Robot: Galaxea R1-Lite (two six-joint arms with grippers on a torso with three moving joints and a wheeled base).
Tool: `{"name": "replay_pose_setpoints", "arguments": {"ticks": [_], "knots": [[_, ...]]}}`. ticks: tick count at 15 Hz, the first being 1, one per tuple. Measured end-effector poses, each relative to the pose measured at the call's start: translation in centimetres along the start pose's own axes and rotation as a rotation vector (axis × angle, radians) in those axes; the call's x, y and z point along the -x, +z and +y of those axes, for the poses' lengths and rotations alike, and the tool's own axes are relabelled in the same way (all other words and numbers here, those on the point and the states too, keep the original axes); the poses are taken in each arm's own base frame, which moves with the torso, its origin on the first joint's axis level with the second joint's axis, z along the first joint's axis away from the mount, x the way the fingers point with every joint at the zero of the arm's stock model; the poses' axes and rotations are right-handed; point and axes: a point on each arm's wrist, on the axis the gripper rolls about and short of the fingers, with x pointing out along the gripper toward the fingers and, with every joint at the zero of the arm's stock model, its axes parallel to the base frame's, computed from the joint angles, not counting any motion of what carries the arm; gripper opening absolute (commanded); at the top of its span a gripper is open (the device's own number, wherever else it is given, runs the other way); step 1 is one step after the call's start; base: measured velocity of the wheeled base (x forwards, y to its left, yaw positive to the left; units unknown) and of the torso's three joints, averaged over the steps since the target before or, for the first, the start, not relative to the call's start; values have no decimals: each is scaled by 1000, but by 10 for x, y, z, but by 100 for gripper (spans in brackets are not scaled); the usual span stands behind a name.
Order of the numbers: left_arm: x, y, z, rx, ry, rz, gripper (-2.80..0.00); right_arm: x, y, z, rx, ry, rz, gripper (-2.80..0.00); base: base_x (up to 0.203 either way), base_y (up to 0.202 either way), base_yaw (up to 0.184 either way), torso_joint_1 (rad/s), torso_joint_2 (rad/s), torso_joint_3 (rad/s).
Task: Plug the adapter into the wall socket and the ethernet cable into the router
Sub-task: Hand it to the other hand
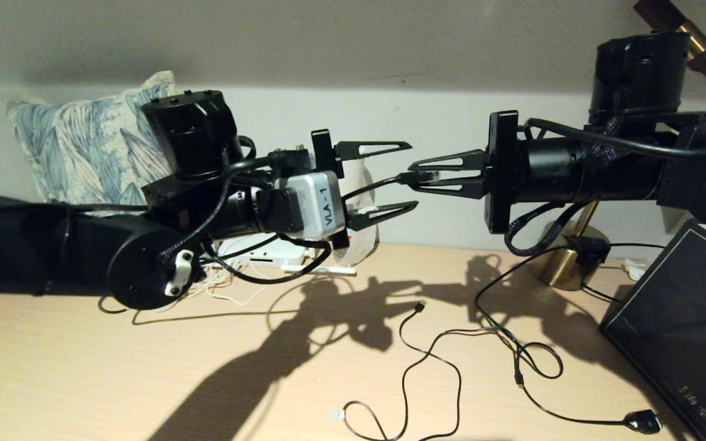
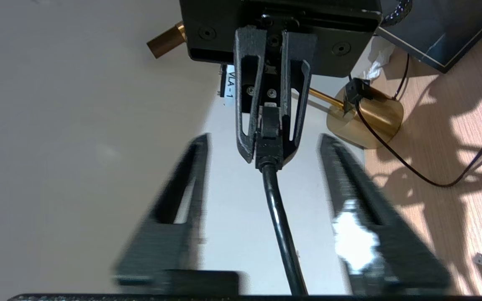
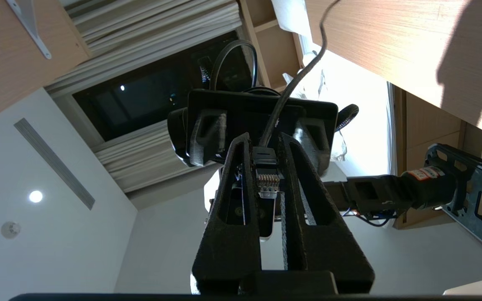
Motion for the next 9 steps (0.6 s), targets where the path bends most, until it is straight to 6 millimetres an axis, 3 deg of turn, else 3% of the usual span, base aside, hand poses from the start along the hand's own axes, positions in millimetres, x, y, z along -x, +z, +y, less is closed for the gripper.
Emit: {"name": "replay_pose_setpoints", "arguments": {"ticks": [7, 8, 9], "knots": [[2, -5, -1, 4, 0, 18, 0, 3, -3, -2, 9, -3, -1, -280, 0, 0, 0, 0, 0, 0], [2, -5, -1, 4, 0, 18, -280, 3, -3, -2, 10, -4, -1, -280, 0, 0, 0, 0, 0, 0], [2, -5, -1, 5, 0, 18, -280, 3, -3, -2, 9, -4, -1, -280, 0, 0, 0, 0, 0, 0]]}}
